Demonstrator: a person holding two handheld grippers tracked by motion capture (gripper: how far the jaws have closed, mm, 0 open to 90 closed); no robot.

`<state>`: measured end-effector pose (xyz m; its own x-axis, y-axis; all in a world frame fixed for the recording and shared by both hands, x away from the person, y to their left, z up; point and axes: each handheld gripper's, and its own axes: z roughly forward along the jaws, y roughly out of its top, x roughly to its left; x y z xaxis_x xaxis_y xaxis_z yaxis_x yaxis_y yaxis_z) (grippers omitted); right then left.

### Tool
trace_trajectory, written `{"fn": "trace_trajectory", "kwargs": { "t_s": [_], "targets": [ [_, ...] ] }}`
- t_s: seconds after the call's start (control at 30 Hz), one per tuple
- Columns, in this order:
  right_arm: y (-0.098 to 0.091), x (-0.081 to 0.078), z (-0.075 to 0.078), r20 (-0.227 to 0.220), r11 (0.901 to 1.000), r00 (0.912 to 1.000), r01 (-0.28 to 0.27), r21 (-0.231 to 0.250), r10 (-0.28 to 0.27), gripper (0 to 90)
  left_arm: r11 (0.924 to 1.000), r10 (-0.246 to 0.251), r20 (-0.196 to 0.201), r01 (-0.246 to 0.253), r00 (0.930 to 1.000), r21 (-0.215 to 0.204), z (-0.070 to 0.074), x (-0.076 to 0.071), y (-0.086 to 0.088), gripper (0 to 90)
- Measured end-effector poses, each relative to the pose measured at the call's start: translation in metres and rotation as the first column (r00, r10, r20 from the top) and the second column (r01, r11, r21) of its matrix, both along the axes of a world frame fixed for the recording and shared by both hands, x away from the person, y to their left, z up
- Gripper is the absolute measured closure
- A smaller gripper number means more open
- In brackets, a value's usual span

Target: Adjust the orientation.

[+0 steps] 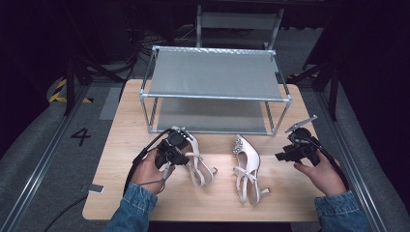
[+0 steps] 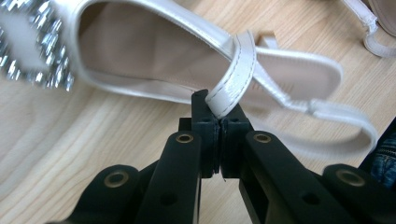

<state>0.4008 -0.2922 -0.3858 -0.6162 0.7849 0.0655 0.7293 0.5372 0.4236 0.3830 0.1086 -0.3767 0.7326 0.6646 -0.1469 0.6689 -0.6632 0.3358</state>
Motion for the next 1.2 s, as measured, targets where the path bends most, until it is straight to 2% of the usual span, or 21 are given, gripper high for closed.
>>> {"fn": "trace_trajectory", "kwargs": {
  "t_s": [0.07, 0.13, 0.37, 0.5, 0.63, 0.73, 0.8, 0.87, 0.93, 0.97, 1.0, 1.07, 1.2],
  "targets": [
    [-0.002, -0.001, 0.000, 0.000, 1.0000, 1.0000, 0.004, 0.003, -0.004, 49.9, 1.0000, 0.006, 0.021, -0.006, 0.9998, 0.007, 0.003, 0.001, 0.001, 88.0],
    [-0.005, -0.003, -0.002, 0.003, 1.0000, 1.0000, 0.007, -0.003, -0.007, 49.8, 0.9997, 0.023, 0.031, -0.023, 0.9992, -0.012, 0.007, 0.004, 0.003, 88.0],
    [-0.013, -0.009, -0.004, -0.009, 0.9993, 0.9993, 0.037, 0.000, -0.037, 49.6, 0.9999, 0.010, 0.054, -0.011, 0.9985, 0.005, 0.012, 0.009, -0.002, 88.0],
    [-0.018, -0.012, -0.005, -0.012, 0.9987, 0.9987, 0.050, -0.001, -0.050, 49.7, 0.9998, -0.011, 0.043, 0.010, 0.9990, 0.014, 0.011, 0.012, -0.009, 87.9],
    [-0.022, -0.017, -0.007, -0.020, 0.9980, 0.9978, 0.063, -0.005, -0.063, 49.5, 0.9984, -0.028, 0.021, 0.027, 0.9994, 0.049, 0.009, 0.014, -0.018, 87.7],
    [-0.026, -0.019, -0.007, -0.018, 0.9975, 0.9973, 0.071, -0.004, -0.071, 49.4, 0.9988, -0.023, -0.001, 0.023, 0.9997, 0.043, 0.009, 0.017, -0.018, 86.5],
    [-0.028, -0.020, -0.006, -0.018, 0.9972, 0.9971, 0.074, -0.003, -0.074, 49.3, 0.9996, -0.011, -0.002, 0.011, 0.9999, 0.026, 0.011, 0.017, -0.017, 80.3],
    [-0.029, -0.021, -0.006, -0.015, 0.9967, 0.9966, 0.081, 0.001, -0.081, 49.2, 0.9994, 0.007, -0.008, -0.006, 0.9999, 0.034, 0.013, 0.018, -0.016, 68.4],
    [-0.030, -0.021, -0.007, -0.016, 0.9967, 0.9965, 0.082, 0.003, -0.082, 48.8, 0.9997, 0.024, -0.025, -0.024, 0.9994, -0.006, 0.015, 0.019, -0.015, 59.1],
    [-0.030, -0.021, -0.007, -0.017, 0.9968, 0.9967, 0.079, 0.000, -0.079, 48.7, 0.9988, 0.032, -0.048, -0.034, 0.9983, -0.036, 0.015, 0.020, -0.014, 56.0],
    [-0.028, -0.021, -0.008, -0.019, 0.9971, 0.9969, 0.076, -0.002, -0.076, 48.4, 0.9986, 0.040, -0.053, -0.042, 0.9978, -0.032, 0.016, 0.020, -0.014, 53.8],
    [-0.026, -0.021, -0.010, -0.025, 0.9977, 0.9974, 0.067, -0.007, -0.067, 48.1, 0.9982, 0.052, -0.035, -0.053, 0.9980, -0.026, 0.017, 0.019, -0.014, 49.0],
    [-0.022, -0.020, -0.012, -0.025, 0.9982, 0.9979, 0.059, -0.012, -0.059, 47.3, 0.9972, 0.032, -0.068, -0.037, 0.9972, -0.066, 0.014, 0.018, -0.020, 45.6]
  ]
}}
